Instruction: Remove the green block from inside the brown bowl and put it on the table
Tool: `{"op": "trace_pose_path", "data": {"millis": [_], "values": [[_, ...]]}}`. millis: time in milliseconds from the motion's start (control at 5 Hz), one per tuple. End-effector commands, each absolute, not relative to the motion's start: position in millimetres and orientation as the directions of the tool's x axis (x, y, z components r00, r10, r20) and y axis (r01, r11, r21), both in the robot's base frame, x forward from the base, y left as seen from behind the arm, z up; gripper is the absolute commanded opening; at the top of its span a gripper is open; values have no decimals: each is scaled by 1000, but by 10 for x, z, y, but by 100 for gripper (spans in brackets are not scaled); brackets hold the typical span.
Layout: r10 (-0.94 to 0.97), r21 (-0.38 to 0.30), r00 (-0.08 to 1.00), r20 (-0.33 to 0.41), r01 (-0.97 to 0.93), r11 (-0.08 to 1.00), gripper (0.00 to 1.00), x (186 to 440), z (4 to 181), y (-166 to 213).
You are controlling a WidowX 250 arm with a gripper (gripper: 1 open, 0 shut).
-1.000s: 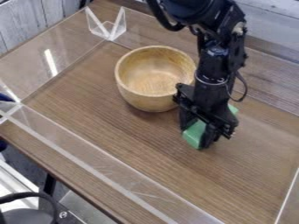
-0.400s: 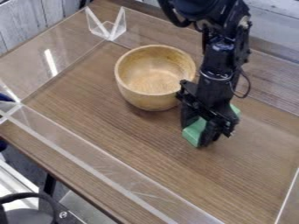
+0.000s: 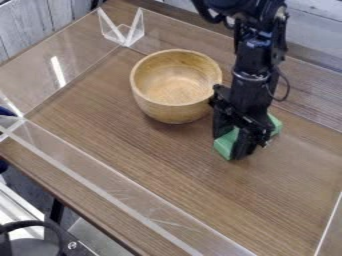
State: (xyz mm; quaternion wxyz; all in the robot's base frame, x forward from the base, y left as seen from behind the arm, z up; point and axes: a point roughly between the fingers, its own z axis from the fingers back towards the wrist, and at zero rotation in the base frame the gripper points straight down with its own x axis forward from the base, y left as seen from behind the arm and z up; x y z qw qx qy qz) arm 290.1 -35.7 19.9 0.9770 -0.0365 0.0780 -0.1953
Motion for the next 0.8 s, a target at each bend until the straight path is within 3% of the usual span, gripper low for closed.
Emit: {"op": "trace_pose_path", "data": {"millis": [0,200,400,600], "values": [[-384,-92,913,-137,374,923,0,2938,211,-377],[-372,-80,917,-141,364,928,0,2959,223,-403],[-404,-83,904,-140,396,914,100,2930,233,-395],[-422,-80,897,-132,415,906,100,2923,276,-374]]}}
